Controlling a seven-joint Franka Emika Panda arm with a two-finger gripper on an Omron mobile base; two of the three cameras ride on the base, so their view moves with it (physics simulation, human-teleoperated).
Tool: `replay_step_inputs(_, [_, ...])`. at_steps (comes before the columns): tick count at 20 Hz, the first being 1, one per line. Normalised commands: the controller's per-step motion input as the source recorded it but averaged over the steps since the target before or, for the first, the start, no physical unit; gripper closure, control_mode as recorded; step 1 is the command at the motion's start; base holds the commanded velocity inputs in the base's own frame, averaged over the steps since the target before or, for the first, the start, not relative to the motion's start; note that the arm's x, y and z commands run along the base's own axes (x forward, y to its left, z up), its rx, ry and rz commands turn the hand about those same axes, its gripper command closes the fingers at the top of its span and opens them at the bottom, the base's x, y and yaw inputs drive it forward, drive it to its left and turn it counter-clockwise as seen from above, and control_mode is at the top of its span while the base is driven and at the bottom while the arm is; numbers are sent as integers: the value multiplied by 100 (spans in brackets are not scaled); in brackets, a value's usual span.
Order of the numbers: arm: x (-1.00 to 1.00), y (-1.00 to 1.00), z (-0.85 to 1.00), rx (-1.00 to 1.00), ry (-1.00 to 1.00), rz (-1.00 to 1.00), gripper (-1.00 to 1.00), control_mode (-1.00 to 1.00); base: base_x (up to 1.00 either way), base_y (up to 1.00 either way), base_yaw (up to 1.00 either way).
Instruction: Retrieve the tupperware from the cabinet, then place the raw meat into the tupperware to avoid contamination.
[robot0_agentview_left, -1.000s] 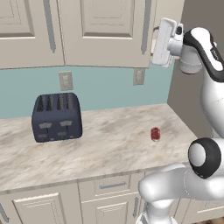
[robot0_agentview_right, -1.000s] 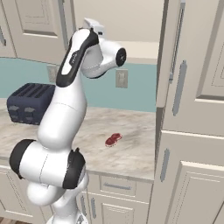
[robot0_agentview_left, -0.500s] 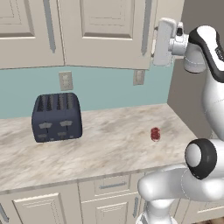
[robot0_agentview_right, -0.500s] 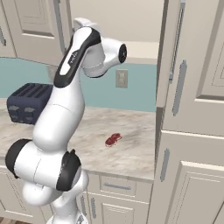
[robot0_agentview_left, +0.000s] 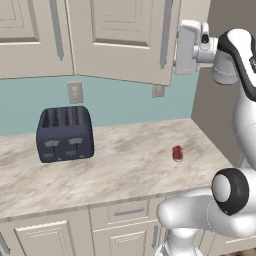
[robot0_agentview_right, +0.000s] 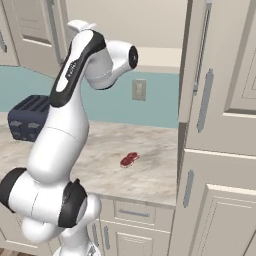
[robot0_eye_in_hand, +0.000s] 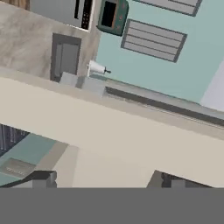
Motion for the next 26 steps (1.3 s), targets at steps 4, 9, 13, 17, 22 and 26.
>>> replay_step_inputs(4, [-49,87,0,-14,-18,3,-100,-100,0,0,0])
replay_step_inputs(9, [-47,94,-1,-14,-13,5,-100,-100,0,0,0])
replay_step_inputs(13, [-49,97,-5,-12,-9,6,-100,-100,0,0,0])
replay_step_inputs(17, [-54,100,-13,-12,-5,7,-100,-100,0,0,0])
replay_step_inputs(22, [-53,100,-19,-12,-4,6,-100,-100,0,0,0])
replay_step_inputs(26, [-45,100,-25,-12,-3,4,-100,-100,0,0,0])
